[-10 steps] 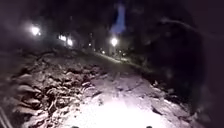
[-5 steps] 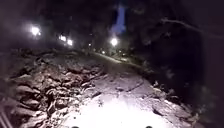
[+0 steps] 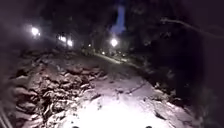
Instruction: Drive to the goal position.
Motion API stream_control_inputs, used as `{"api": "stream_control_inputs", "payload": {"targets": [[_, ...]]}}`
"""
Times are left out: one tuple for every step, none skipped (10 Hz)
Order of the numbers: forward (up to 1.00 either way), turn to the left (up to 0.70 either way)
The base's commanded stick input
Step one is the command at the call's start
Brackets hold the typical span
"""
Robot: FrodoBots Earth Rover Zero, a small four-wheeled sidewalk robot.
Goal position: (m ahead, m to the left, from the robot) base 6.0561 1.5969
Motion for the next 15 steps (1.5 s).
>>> {"api": "stream_control_inputs", "payload": {"targets": [[0.7,0.0],[0.7,0.0],[0.7,0.0],[0.7,0.0],[0.7,0.0],[0.7,0.0],[0.7,0.0],[0.7,0.0],[0.7,0.0],[0.7,0.0],[0.7,0.0],[0.7,0.0],[0.7,0.0],[0.7,0.0],[0.7,0.0]]}}
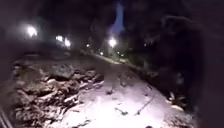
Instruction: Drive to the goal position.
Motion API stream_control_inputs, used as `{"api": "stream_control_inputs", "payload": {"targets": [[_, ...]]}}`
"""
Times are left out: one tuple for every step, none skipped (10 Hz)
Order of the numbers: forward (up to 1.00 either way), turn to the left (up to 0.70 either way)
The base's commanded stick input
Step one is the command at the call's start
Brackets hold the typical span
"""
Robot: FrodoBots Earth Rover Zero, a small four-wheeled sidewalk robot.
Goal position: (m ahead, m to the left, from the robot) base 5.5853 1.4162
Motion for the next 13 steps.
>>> {"api": "stream_control_inputs", "payload": {"targets": [[0.7,0.0],[0.7,0.0],[0.7,0.0],[0.7,0.0],[0.7,0.0],[0.7,0.0],[0.7,0.0],[0.7,0.0],[0.7,0.0],[0.7,0.0],[0.7,0.0],[0.7,0.0],[0.7,0.0]]}}
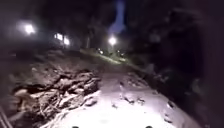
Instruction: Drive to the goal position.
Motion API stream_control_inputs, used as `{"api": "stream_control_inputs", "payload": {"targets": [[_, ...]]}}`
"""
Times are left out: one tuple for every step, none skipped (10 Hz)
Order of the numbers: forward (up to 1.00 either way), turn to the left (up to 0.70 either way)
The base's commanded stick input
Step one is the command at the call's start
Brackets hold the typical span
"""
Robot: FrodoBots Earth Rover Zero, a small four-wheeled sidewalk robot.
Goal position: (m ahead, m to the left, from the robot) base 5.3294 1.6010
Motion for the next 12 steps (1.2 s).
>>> {"api": "stream_control_inputs", "payload": {"targets": [[0.7,0.0],[0.7,0.0],[0.7,0.0],[0.7,0.0],[0.7,0.0],[0.7,0.03],[0.7,0.17],[0.7,0.3],[0.7,0.21],[0.7,0.0],[0.7,0.0],[0.7,0.0]]}}
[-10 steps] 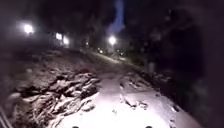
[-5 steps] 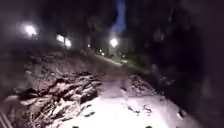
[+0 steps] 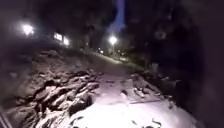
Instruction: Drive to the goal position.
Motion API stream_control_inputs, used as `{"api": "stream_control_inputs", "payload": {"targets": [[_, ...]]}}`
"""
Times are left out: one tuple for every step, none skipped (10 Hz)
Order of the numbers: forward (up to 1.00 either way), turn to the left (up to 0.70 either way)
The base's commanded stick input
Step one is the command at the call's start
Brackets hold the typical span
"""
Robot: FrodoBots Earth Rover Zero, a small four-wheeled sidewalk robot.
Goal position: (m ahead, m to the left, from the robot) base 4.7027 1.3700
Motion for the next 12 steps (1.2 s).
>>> {"api": "stream_control_inputs", "payload": {"targets": [[0.7,0.0],[0.7,0.0],[0.7,0.0],[0.7,0.0],[0.7,0.0],[0.7,0.0],[0.7,0.0],[0.7,0.0],[0.7,0.0],[0.7,0.0],[0.7,0.0],[0.7,0.0]]}}
